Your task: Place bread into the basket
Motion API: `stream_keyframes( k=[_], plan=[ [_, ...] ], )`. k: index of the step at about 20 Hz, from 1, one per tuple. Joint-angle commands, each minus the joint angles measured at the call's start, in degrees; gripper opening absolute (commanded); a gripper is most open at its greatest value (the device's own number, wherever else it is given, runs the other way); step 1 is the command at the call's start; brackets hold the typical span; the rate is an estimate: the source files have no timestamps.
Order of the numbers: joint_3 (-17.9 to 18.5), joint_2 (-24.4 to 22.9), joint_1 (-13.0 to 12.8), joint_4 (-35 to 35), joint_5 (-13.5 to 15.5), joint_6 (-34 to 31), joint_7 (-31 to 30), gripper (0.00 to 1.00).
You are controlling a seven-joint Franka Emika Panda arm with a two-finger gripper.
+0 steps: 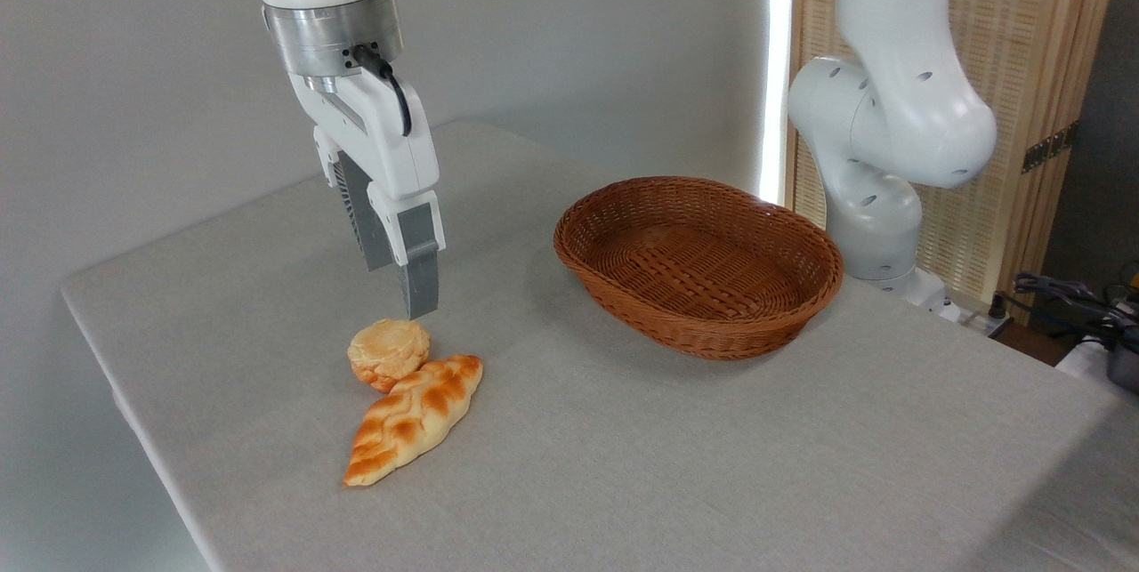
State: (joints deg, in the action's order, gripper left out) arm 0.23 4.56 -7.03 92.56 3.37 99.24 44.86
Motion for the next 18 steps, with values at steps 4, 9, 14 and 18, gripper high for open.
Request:
stream_keyframes(
  k=[4,9,14,18],
  plan=[
    [-0.32,-0.25,-0.35,0.34,0.41,1.3,0.85,1.0],
    [0.12,-0.42,-0.35,0.16,0.41,1.13,1.02,1.0],
    [0.39,-0.51,-0.09,-0.1,0.5,1.13,0.75,1.0],
    [0.47,-0.6,-0.09,-0.19,0.5,0.95,0.32,1.0]
  ],
)
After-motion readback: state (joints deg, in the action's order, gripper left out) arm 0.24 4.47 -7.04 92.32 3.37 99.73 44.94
